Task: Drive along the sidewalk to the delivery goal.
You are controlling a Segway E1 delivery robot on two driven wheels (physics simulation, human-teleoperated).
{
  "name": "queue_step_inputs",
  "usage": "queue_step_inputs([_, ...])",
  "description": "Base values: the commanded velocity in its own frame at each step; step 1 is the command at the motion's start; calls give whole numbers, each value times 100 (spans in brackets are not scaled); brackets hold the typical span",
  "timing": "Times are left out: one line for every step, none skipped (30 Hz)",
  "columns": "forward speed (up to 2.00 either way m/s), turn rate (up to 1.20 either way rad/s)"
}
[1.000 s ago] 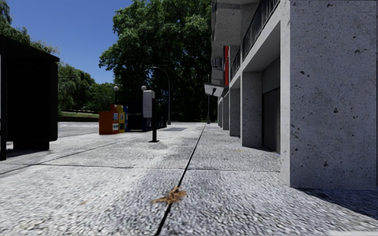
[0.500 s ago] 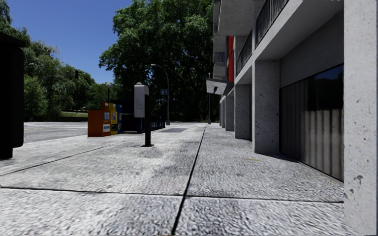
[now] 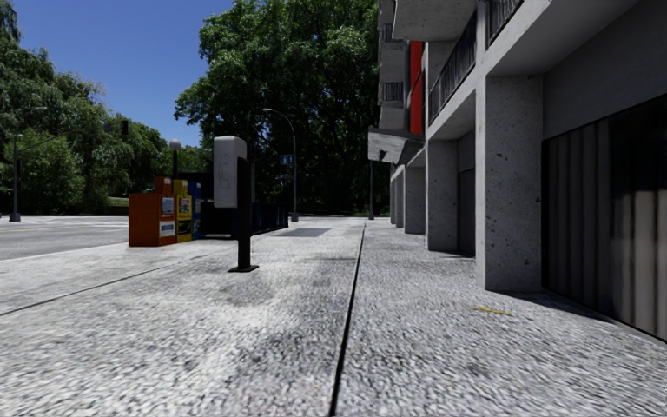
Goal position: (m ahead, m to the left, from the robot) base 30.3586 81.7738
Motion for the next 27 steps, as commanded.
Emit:
queue_step_inputs([200,-1])
queue_step_inputs([200,-6])
queue_step_inputs([200,-17])
queue_step_inputs([200,-24])
queue_step_inputs([200,-24])
queue_step_inputs([200,-26])
queue_step_inputs([200,0])
queue_step_inputs([200,0])
queue_step_inputs([200,0])
queue_step_inputs([200,0])
queue_step_inputs([200,0])
queue_step_inputs([200,0])
queue_step_inputs([200,0])
queue_step_inputs([200,0])
queue_step_inputs([200,0])
queue_step_inputs([200,0])
queue_step_inputs([200,0])
queue_step_inputs([200,0])
queue_step_inputs([200,-5])
queue_step_inputs([200,-15])
queue_step_inputs([200,-15])
queue_step_inputs([200,-18])
queue_step_inputs([200,-19])
queue_step_inputs([200,-19])
queue_step_inputs([200,-19])
queue_step_inputs([200,-19])
queue_step_inputs([200,-19])
